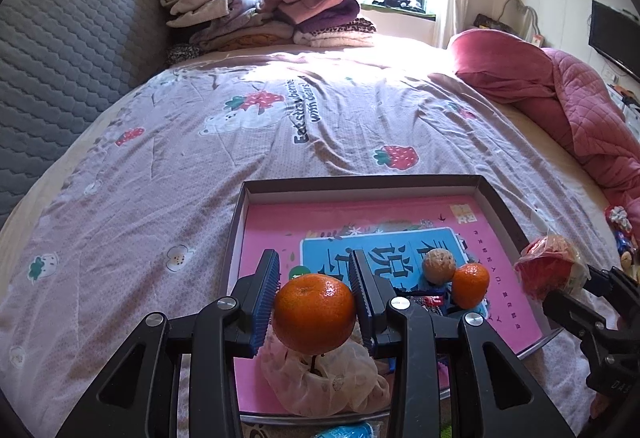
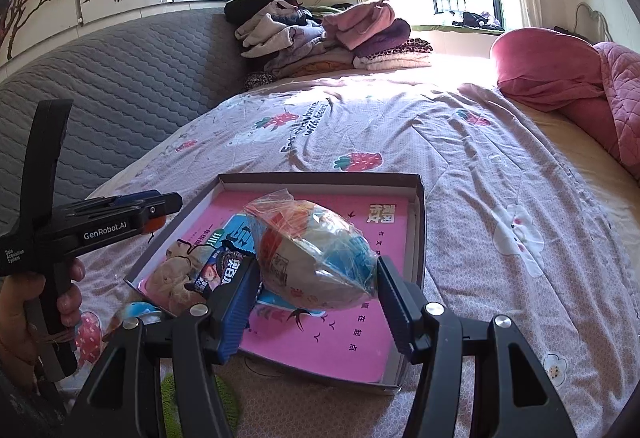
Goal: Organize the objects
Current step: 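Lower the tangerine into the tray with the left tool while the right lowers the candy bag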
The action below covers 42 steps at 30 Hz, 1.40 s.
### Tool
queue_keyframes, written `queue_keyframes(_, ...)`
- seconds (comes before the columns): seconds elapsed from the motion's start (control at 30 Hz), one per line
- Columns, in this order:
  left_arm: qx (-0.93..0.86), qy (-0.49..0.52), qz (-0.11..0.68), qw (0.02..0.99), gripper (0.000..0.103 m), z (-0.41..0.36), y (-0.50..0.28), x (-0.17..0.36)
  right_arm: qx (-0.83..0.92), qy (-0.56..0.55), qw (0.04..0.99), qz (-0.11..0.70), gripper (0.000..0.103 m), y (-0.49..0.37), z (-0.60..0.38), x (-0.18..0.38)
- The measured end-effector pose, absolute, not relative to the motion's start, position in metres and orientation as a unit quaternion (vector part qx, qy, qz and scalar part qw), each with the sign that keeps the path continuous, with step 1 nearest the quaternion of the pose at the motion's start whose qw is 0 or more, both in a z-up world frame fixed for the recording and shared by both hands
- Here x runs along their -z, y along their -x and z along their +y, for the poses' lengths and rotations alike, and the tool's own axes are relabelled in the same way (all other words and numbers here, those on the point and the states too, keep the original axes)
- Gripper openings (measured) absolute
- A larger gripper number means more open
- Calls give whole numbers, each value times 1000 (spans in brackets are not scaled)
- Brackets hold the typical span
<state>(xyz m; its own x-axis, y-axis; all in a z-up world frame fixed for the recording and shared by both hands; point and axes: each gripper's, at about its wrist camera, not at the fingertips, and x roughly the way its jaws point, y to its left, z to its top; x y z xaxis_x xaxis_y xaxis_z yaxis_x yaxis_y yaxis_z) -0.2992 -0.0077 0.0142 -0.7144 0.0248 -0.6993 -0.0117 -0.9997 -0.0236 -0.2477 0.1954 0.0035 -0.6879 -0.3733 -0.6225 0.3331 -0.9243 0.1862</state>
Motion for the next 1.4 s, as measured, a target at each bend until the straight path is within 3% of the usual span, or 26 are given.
queue_keyframes(1.4,-886,464,-6,13,37,-3,350,36,897,-407,173,14,59,260,178,41)
